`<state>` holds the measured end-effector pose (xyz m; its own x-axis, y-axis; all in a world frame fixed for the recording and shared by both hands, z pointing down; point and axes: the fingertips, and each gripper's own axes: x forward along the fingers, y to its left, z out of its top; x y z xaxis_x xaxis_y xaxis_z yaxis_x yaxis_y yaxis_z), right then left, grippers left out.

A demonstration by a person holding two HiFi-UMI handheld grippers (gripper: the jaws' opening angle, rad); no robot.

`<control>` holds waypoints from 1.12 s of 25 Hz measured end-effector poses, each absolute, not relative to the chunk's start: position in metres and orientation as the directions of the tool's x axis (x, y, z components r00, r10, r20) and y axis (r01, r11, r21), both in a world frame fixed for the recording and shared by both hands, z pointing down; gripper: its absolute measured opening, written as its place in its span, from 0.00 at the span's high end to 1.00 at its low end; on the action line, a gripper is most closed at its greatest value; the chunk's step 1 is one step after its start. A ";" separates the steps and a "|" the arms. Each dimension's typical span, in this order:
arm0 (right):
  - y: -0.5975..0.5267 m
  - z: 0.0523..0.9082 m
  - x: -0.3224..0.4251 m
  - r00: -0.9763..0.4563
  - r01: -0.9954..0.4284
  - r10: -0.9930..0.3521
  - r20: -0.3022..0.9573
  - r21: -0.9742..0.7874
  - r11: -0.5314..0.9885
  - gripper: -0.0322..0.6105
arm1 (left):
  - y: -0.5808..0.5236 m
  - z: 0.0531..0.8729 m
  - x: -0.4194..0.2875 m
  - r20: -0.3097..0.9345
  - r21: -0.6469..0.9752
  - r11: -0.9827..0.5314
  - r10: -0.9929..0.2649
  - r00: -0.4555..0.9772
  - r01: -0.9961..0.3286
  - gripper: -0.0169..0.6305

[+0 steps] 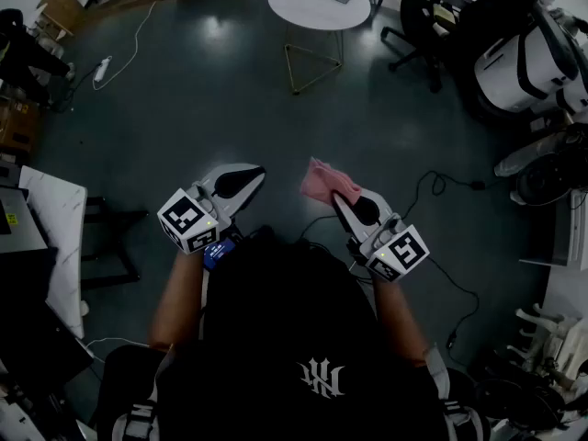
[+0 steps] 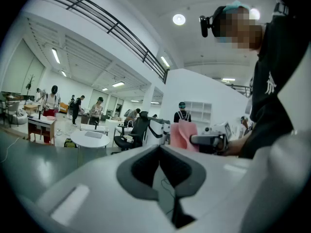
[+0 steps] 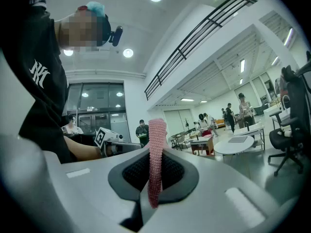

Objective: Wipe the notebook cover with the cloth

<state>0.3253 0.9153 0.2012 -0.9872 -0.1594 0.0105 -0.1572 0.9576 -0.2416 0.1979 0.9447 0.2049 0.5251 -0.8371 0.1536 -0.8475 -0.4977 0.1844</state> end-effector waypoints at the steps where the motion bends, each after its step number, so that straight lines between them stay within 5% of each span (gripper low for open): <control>1: 0.918 0.203 0.328 -0.988 -0.152 -0.155 0.009 -0.243 0.958 0.93 | 0.946 0.204 0.201 0.146 0.187 -0.495 -0.840 0.523 -0.848 0.97; 28: 0.908 0.214 0.384 -0.970 -0.237 -0.244 0.005 -0.253 0.938 0.93 | 0.963 0.201 0.245 0.146 0.236 -0.501 -0.829 0.540 -0.833 0.97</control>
